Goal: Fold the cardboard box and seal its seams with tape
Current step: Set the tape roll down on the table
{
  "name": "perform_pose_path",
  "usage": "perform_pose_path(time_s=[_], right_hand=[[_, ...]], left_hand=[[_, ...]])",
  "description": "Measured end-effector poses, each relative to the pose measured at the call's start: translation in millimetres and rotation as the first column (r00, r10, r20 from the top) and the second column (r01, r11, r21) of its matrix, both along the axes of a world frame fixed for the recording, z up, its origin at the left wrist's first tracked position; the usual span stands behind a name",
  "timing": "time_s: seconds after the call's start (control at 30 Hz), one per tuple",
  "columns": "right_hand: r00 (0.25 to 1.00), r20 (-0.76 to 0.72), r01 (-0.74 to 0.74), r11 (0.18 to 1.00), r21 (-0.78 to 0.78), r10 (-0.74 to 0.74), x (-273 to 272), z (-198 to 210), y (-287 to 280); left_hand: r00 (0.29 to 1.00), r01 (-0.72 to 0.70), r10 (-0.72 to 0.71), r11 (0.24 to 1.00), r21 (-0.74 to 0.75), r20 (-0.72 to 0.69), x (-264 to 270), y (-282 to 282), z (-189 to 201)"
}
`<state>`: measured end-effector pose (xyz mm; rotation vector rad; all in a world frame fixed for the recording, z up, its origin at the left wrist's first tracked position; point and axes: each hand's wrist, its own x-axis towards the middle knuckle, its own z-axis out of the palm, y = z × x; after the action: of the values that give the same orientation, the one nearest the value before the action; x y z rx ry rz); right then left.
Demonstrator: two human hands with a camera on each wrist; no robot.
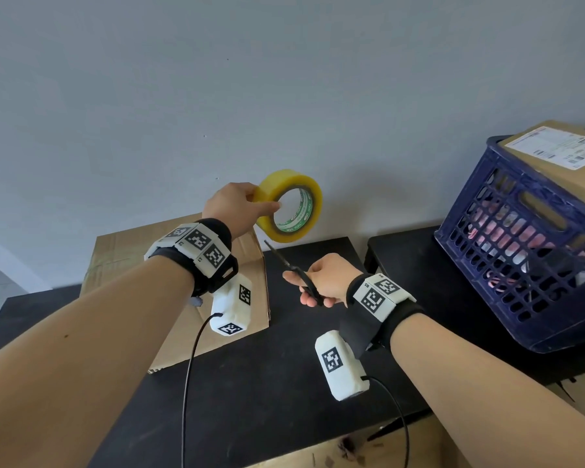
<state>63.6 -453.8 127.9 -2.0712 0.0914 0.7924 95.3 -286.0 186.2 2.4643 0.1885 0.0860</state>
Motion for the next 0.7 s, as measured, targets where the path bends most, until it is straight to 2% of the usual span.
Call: perform_pose_path(time_s=[0.07, 0.2, 0.3, 0.4, 0.57, 0.7], right_hand=[[0.999, -0.013, 0.04, 0.999, 0.001, -0.04, 2, -2, -4], [0.989, 0.054, 0.137, 0.991, -0.004, -0.137, 12, -8, -25], [0.984, 0.125, 0.139, 0.983, -0.116, -0.124, 15, -10, -46], [0.967, 0.175, 0.219, 0.953, -0.208, -0.184, 19, -13, -70], [0.931, 0.236, 0.343, 0.883, -0.319, -0.277, 23, -26, -104], [0.92, 0.185, 0.39, 0.845, -0.367, -0.344, 18, -56, -122]], left_hand=[[1.0, 0.001, -0.001, 1.0, 0.013, -0.006, 0, 0, 1], [1.0, 0.003, -0.003, 1.0, 0.007, -0.013, 2, -4, 5], [1.0, 0.018, -0.019, 0.99, -0.138, -0.005, 7, -16, 9], [0.998, 0.046, -0.056, 0.966, -0.255, -0.032, 11, -43, 11], [0.973, 0.046, -0.124, 0.932, -0.359, -0.196, 14, -92, -15], [0.926, -0.009, -0.133, 0.928, -0.373, -0.354, 14, -111, -56]])
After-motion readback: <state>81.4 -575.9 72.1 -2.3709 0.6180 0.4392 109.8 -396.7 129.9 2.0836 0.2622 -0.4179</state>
